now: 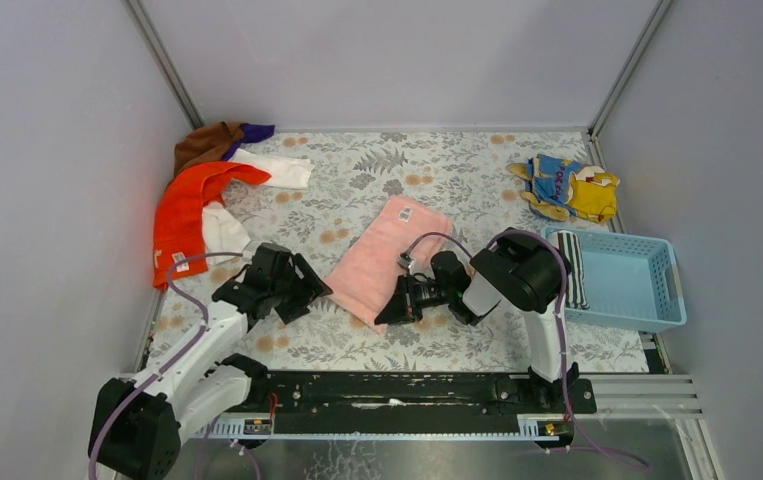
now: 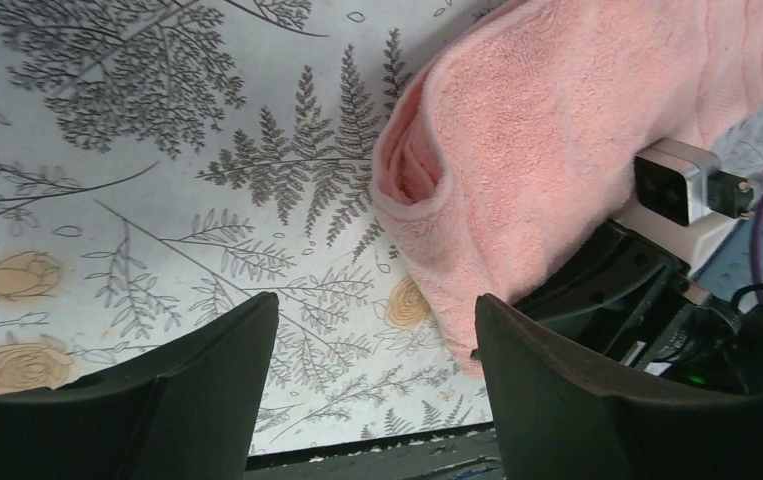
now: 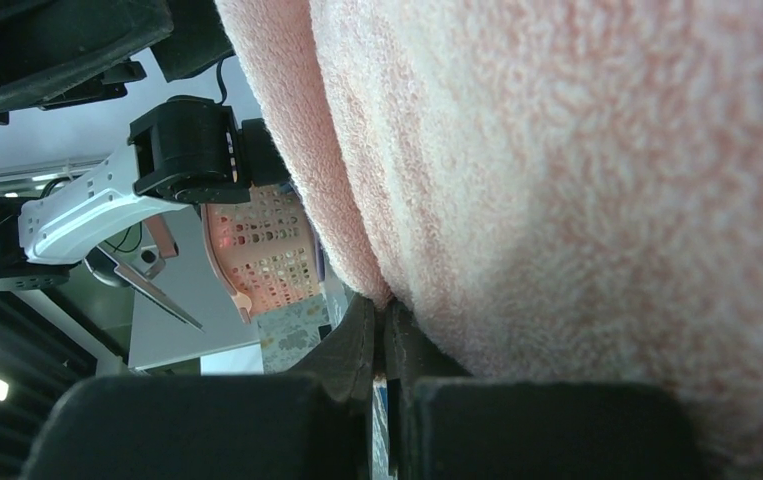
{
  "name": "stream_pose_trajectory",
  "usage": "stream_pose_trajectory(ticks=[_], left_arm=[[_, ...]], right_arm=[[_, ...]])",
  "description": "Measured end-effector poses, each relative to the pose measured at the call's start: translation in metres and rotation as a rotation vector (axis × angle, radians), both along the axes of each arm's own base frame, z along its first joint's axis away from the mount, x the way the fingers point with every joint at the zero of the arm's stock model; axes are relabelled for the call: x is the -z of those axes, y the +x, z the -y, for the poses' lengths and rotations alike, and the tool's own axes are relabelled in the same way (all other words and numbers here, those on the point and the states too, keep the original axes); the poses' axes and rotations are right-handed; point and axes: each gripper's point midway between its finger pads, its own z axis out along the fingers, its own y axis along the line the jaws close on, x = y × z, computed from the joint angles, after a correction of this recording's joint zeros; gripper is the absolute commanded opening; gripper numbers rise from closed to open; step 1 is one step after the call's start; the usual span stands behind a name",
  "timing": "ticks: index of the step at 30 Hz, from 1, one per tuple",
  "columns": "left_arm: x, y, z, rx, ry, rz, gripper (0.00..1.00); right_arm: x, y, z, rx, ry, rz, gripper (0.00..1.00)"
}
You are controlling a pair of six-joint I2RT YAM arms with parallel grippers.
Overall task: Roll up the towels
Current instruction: Roll the towel at the center of the board.
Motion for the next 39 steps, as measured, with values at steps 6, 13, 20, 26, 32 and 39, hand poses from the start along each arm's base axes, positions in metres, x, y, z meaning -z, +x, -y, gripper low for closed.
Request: stream_pose_trajectory(ticks=[6,13,20,26,32,39], left_arm=[[0.007,0.005,0.011,-0.012,-0.059,-0.018,0.71],[0.010,0.031,0.014,-0.030,-0.013,-0.053,0.52],[0.039,0.037,0.009,-0.028,0.074,-0.141,0.02],[0.046,0.042,0.007,-0.001,0.119,-0.177,0.00],[0.050,0.045,0.005,0.021,0.143,-0.204,0.28],[0.044,0.055,-0.019,-0.045,0.171,-0.161,0.66]], right_arm=[[0.002,0.000,0.000,-0.011,-0.006,0.001,0.00],[0.003,0.000,0.000,-0.023,-0.020,0.006,0.00],[0.004,0.000,0.000,-0.027,-0.027,0.011,0.00],[0.004,0.000,0.000,-0.027,-0.028,0.009,0.00],[0.003,0.002,-0.001,-0.017,-0.023,-0.004,0.00],[0.001,0.005,-0.001,-0.003,0.004,-0.024,0.00]])
